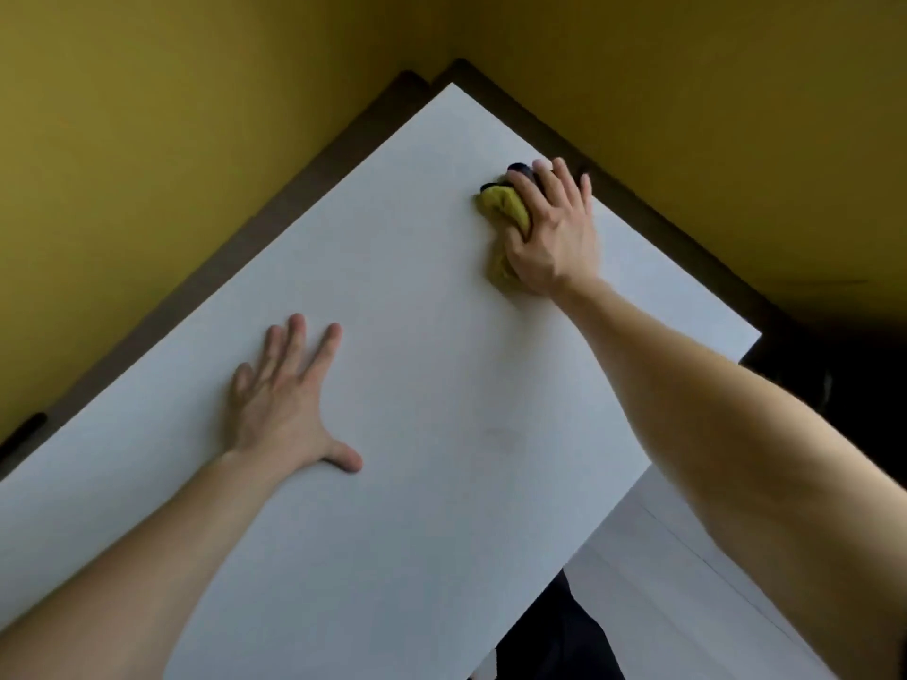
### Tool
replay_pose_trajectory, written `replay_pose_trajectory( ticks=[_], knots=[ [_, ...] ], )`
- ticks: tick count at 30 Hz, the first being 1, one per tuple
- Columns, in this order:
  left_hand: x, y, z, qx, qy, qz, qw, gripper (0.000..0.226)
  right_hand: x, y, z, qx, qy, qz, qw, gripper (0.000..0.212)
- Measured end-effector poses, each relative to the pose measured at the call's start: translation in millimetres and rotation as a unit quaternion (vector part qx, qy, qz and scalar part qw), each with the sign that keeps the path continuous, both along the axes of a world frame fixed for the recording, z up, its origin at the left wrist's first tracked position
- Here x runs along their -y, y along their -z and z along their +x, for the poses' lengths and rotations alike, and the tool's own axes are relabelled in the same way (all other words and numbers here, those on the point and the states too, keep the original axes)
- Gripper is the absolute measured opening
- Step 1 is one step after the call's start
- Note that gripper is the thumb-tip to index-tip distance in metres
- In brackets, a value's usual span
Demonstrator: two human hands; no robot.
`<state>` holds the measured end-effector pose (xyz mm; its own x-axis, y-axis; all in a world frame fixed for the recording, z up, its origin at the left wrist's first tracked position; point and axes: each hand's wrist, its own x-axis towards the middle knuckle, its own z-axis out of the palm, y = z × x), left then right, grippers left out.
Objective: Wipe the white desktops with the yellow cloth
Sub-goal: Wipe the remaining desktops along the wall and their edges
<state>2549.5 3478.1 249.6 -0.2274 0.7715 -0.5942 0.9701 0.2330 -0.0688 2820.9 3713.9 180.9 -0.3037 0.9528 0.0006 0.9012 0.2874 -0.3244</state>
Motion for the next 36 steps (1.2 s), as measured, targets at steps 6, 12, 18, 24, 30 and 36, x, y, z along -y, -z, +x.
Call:
replay_pose_trajectory(
  ticks=[6,12,18,24,30,36],
  knots=[
    [0,0,1,0.009,-0.015,0.007,1.000,0.180,200,-8,-38,-0.031,-0.348,-0.045,0.936,0.074],
    [-1,1,3,0.011,-0.028,0.009,0.999,0.178,81,3,-39,-0.037,-0.369,-0.026,0.928,0.068],
    [2,1,0,0.020,-0.030,0.019,0.999,0.176,-72,-3,-55,0.003,-0.119,-0.023,0.993,0.065],
    [42,0,-6,0.093,-0.050,0.112,0.988,0.133,-38,-4,-59,0.024,-0.082,-0.017,0.996,0.069],
    [196,-3,-53,0.035,-0.202,0.289,0.935,0.022,261,-17,-162,-0.029,-0.258,-0.014,0.965,0.079],
    [301,0,-72,-0.047,-0.274,0.284,0.918,0.009,391,-16,-193,-0.033,-0.472,-0.049,0.879,0.073]
  ],
)
